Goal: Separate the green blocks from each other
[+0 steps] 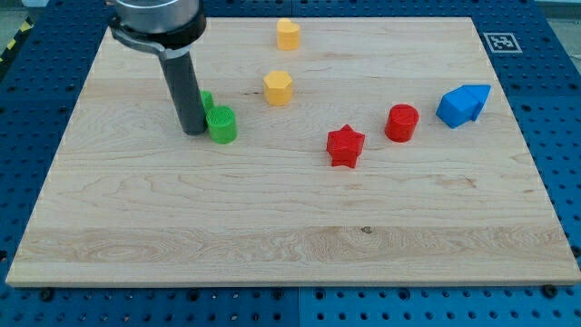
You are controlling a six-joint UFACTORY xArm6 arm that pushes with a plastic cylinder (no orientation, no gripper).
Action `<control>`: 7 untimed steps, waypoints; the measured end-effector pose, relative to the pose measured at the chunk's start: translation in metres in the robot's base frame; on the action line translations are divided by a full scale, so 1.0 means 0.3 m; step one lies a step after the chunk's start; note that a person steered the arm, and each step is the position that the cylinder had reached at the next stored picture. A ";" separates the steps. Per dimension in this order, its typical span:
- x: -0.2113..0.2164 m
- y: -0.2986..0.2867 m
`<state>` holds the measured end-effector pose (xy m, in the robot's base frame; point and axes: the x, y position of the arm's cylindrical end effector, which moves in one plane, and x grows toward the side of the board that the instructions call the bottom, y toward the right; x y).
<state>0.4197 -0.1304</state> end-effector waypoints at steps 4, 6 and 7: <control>-0.150 0.000; -0.149 -0.125; -0.177 -0.267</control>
